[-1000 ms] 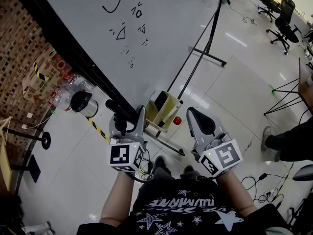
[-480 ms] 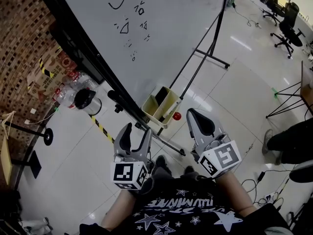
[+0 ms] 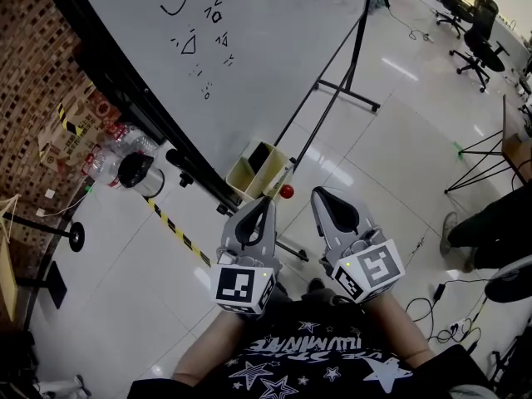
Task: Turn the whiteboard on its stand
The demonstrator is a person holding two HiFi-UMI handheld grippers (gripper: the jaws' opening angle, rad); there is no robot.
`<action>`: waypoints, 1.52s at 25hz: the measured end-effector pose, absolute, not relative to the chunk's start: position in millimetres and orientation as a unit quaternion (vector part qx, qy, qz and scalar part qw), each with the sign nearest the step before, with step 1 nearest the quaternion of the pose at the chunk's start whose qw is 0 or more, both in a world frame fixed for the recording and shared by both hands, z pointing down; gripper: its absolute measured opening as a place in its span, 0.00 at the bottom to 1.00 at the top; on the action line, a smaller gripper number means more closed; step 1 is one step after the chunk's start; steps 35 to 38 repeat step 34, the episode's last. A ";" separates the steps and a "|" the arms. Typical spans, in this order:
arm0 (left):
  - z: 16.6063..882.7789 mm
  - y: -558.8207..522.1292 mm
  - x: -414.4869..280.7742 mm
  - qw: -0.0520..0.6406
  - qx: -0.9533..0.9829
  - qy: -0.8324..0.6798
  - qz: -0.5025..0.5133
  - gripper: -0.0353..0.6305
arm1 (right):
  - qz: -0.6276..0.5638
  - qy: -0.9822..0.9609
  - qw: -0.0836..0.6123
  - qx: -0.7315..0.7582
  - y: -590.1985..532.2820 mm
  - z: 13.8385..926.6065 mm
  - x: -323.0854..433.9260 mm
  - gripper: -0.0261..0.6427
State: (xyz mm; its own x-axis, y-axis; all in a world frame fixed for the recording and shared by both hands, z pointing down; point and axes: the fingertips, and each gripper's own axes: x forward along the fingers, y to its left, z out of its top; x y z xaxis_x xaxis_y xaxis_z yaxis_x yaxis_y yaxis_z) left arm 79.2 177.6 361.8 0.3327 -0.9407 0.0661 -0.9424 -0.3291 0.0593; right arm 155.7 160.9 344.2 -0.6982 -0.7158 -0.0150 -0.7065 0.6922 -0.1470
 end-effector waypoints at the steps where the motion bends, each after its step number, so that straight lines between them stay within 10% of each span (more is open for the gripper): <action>1: 362.9 174.6 85.0 0.042 0.819 -0.572 0.006 0.06 | -0.065 0.919 0.034 -0.387 162.2 344.7 156.4 0.05; 38: 366.6 150.3 107.0 0.024 0.828 -0.561 0.013 0.06 | -0.067 0.916 -0.004 -0.397 161.0 357.4 156.6 0.05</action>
